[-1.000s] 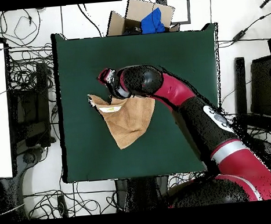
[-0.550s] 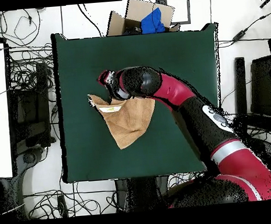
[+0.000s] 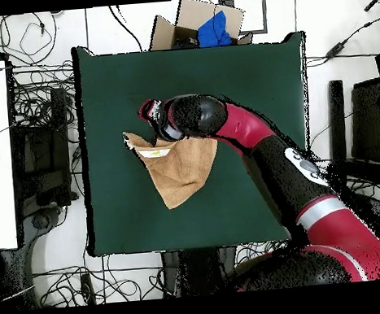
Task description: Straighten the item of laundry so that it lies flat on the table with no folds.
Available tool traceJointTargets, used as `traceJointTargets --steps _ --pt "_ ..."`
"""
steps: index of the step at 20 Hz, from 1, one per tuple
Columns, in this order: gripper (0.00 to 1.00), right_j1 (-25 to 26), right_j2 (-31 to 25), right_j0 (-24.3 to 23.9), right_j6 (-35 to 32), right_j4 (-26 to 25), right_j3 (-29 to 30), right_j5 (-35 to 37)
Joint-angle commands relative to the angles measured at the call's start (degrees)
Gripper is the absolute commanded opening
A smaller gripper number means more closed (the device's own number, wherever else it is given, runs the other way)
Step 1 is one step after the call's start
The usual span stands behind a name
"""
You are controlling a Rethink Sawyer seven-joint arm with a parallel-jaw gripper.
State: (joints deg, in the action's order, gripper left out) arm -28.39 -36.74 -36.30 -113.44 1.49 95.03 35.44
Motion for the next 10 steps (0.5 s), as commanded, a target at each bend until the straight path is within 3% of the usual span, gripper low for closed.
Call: traceJointTargets --steps 1,10 --pt "1.0 0.3 0.5 -1.1 3.8 -3.4 3.0 5.3" --pt "1.0 0.5 0.0 -3.3 5.0 -3.9 3.9 5.2"
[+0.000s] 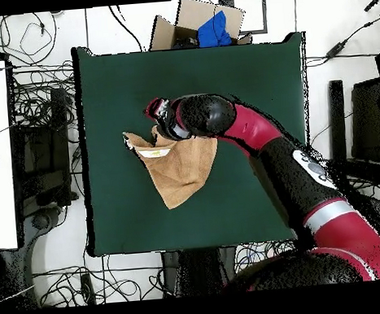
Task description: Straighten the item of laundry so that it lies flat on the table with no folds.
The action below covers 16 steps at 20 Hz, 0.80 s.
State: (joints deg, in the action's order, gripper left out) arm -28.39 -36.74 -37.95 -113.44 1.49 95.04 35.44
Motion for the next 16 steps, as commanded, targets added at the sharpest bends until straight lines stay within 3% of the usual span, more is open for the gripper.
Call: traceJointTargets --steps 1,16 --pt "1.0 0.8 -0.1 -1.8 5.0 -3.8 3.8 5.1" --pt "1.0 2.7 0.5 -1.3 3.4 -5.8 3.5 2.0"
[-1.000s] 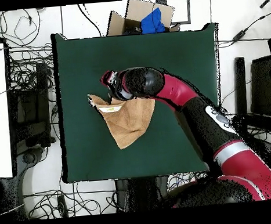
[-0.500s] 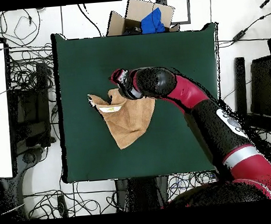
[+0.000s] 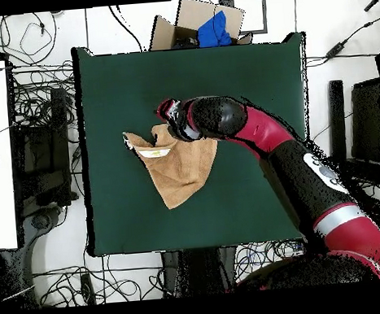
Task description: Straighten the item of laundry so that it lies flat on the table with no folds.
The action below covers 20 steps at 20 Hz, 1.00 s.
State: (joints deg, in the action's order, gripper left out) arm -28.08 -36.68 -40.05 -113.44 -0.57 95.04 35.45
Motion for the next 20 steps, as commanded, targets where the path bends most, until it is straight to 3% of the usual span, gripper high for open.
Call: traceJointTargets --steps 1,20 --pt "1.0 2.6 0.4 0.8 3.4 -4.1 3.4 1.7" --pt "1.0 4.9 0.1 -1.5 5.1 -7.2 2.6 1.2"
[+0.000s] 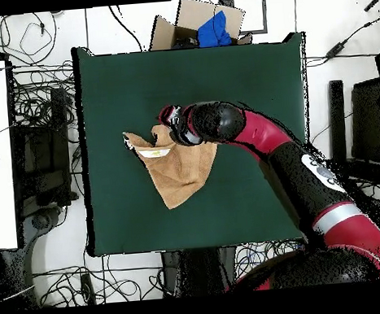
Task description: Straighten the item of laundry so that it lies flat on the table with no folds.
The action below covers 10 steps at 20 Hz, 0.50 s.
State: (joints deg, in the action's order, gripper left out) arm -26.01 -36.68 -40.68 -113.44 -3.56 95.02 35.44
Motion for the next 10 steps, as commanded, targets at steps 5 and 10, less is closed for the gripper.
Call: traceJointTargets --steps 5,10 --pt "1.0 3.2 0.5 -0.7 4.9 -4.7 2.0 1.0" --pt "1.0 2.8 0.7 -0.9 5.1 -4.6 1.8 2.0"
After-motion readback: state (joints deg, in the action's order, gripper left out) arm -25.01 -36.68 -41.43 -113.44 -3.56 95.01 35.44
